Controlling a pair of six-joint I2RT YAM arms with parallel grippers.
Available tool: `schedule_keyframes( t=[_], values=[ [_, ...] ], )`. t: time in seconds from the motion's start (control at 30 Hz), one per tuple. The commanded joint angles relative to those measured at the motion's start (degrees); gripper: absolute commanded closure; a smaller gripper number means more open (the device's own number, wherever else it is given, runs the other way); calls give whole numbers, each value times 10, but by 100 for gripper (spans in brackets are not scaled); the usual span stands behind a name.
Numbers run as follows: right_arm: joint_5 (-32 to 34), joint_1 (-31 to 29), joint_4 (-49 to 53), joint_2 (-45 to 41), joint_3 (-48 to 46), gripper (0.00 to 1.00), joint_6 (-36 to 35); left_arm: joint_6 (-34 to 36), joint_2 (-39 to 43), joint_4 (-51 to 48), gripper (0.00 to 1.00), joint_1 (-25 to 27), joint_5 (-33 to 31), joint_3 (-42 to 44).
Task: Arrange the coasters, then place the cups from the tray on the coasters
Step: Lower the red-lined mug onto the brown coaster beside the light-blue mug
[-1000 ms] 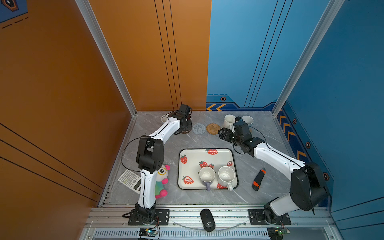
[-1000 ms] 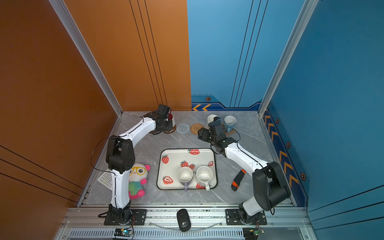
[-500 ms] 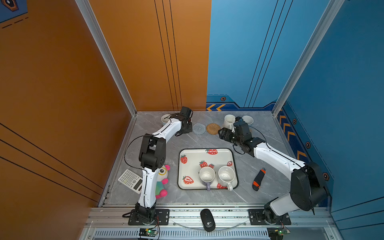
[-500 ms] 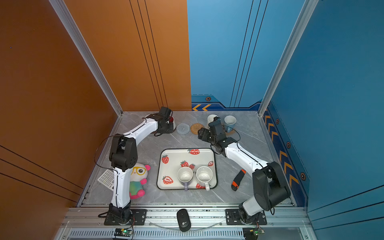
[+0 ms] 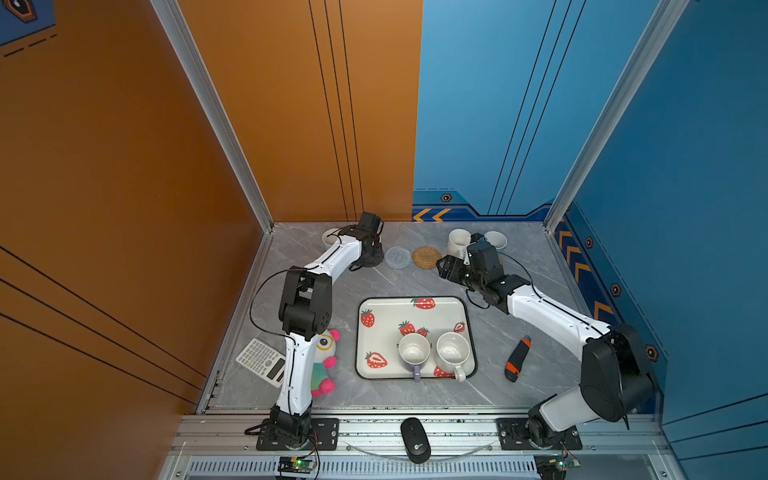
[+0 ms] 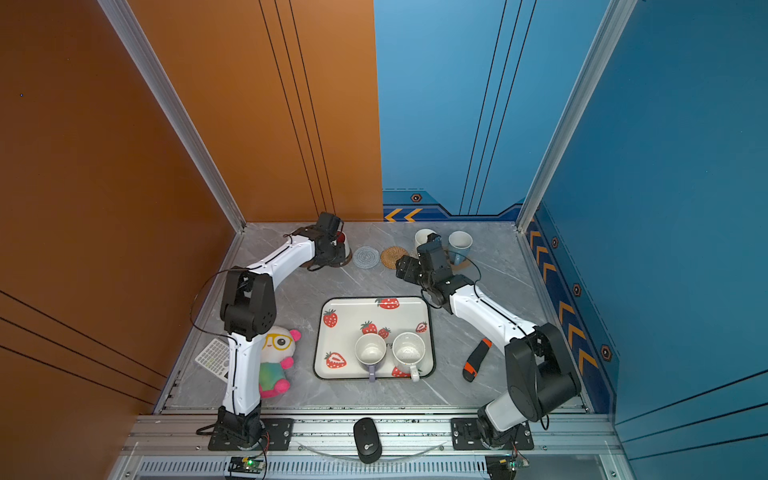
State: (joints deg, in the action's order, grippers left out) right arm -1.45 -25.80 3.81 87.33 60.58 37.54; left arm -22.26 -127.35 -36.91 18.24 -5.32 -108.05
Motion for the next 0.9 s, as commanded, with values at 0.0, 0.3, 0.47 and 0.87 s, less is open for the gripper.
schedule_keyframes(
  t=[0.0, 0.3, 0.47, 0.87],
  values=[
    [-7, 3, -1, 11, 17, 17, 1, 0, -6, 21, 100, -7, -8, -30],
    [-7, 4, -1, 11, 16, 17, 1, -2, -9, 22, 100, -11, -6, -30],
    [-8, 4, -1, 11, 16, 17, 0, -2, -12, 22, 100, -12, -6, -31],
    [-7, 4, 1, 8, 15, 17, -1, -5, -22, 22, 100, -18, -4, -38]
  ],
)
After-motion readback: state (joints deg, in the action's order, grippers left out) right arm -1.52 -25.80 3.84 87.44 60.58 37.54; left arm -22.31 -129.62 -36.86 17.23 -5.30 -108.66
